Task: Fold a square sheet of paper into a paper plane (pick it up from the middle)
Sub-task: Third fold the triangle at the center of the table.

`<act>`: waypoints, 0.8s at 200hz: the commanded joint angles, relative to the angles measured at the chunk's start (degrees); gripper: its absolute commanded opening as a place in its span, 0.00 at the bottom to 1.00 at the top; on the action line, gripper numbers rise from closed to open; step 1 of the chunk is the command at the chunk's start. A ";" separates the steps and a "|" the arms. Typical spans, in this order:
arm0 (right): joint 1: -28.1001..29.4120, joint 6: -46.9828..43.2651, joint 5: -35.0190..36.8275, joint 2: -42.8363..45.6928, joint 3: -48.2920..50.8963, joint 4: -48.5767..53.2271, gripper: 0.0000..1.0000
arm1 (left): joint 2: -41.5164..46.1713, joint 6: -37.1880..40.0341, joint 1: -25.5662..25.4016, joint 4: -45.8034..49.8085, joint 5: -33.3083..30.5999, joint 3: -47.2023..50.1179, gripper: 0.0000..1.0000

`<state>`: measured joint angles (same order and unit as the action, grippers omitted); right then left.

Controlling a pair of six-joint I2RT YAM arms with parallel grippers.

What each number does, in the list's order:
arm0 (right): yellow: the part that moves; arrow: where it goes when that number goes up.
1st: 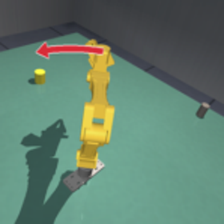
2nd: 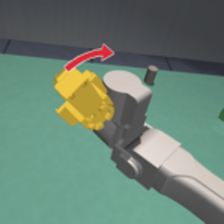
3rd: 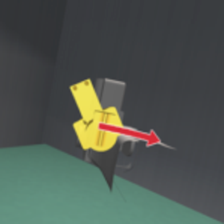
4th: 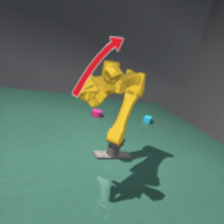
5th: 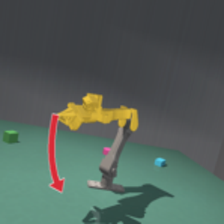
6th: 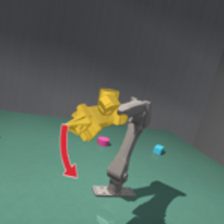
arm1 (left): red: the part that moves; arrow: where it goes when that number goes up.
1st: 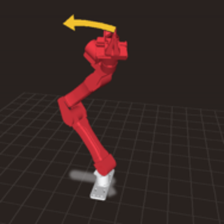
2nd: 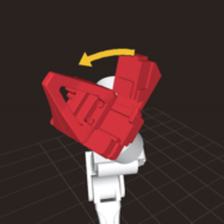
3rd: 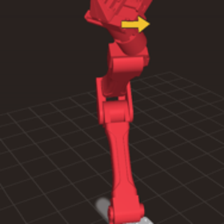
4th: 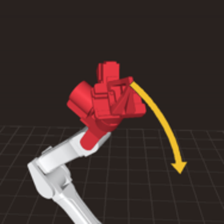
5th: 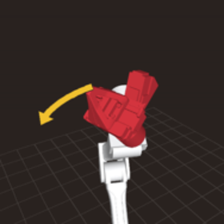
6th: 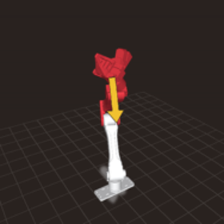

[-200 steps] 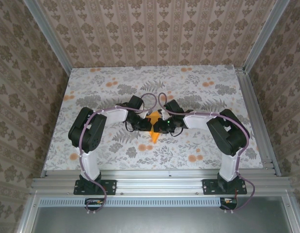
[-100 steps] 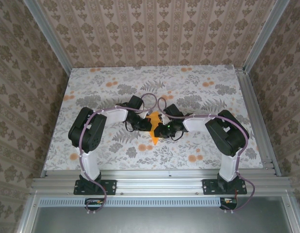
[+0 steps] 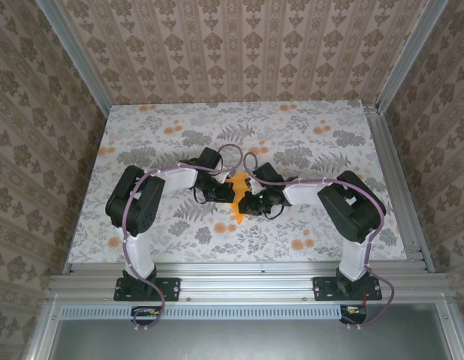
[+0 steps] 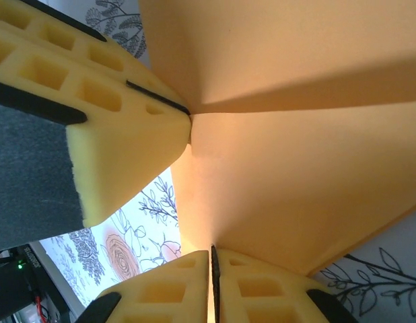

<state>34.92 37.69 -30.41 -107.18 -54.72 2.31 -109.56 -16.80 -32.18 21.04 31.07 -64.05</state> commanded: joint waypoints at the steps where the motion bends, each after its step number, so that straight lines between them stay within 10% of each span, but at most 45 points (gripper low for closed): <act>1: 0.59 -0.94 1.87 1.28 1.78 3.56 0.14 | -1.84 1.45 0.72 3.33 -3.14 0.89 0.05; 160: 1.23 -1.61 3.43 -0.73 3.45 3.99 0.13 | 1.90 -0.71 0.76 3.78 -0.22 -2.23 0.17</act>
<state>35.31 37.28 -29.12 -106.43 -53.34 1.61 -109.54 -16.97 -32.14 21.56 31.59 -64.29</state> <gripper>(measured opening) 0.131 0.146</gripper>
